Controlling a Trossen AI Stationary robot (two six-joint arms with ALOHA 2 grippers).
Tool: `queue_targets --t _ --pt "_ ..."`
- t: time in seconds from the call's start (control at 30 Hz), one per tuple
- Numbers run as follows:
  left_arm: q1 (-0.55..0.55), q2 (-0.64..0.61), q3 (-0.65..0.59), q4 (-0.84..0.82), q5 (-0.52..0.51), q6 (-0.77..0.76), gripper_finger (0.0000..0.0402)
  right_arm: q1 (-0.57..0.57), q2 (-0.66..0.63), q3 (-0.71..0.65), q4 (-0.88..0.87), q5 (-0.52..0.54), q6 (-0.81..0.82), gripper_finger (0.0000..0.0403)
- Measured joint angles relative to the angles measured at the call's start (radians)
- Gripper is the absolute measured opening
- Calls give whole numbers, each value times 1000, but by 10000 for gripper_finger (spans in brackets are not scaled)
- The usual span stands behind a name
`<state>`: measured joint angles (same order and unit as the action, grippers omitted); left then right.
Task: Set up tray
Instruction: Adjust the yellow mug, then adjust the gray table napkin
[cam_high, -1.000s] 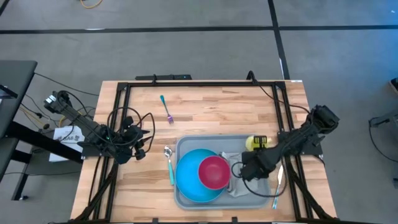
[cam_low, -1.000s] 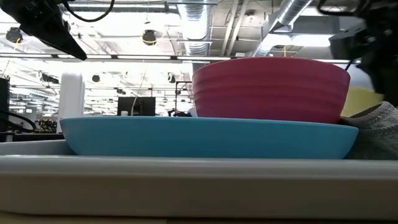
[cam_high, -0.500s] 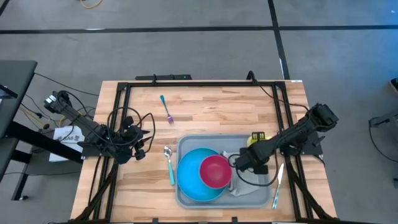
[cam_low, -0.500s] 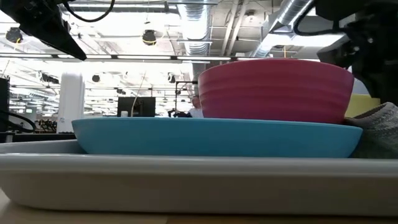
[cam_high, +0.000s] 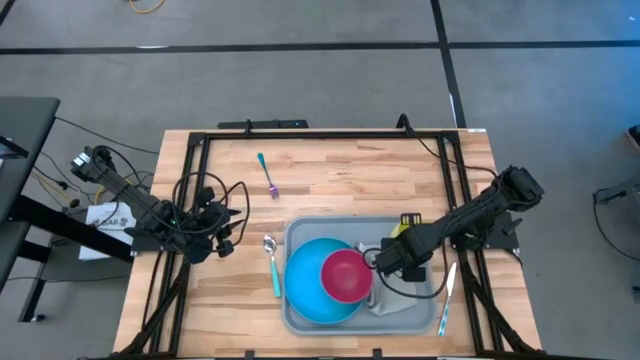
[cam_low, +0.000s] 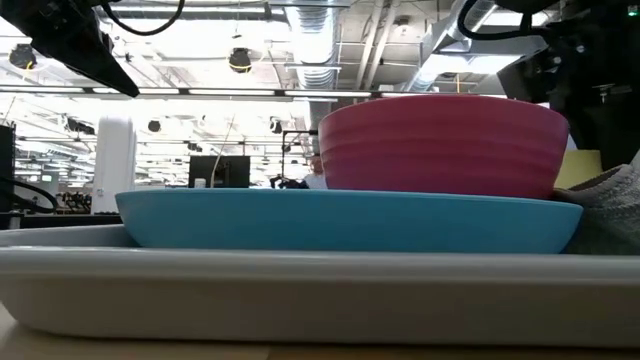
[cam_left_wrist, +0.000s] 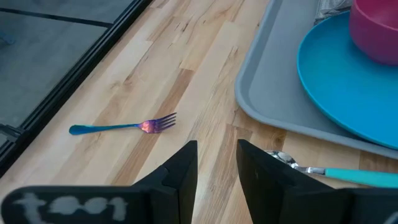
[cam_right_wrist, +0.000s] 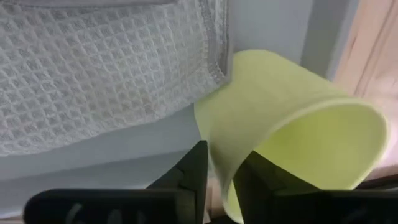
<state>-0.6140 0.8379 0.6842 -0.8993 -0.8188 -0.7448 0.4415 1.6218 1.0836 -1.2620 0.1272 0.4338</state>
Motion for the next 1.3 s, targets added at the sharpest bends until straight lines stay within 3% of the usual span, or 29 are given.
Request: queue_targets --t 0.4,0.77,0.9,1.0,1.1,1.3 --pt "0 0 0 0 0 0 103 -39 -1 24 -91 1 1 124" --pt "0 0 0 0 0 0 103 -8 -1 208 -138 -2 81 178" --pt "0 0 0 -1 0 0 103 40 -2 208 4 2 123 181" --pt "0 0 0 -1 0 0 103 89 11 193 155 -56 126 172" --pt "0 0 0 -1 0 0 103 140 27 190 227 -94 226 159" --pt "0 0 0 0 0 -4 103 205 64 191 222 -72 589 142"
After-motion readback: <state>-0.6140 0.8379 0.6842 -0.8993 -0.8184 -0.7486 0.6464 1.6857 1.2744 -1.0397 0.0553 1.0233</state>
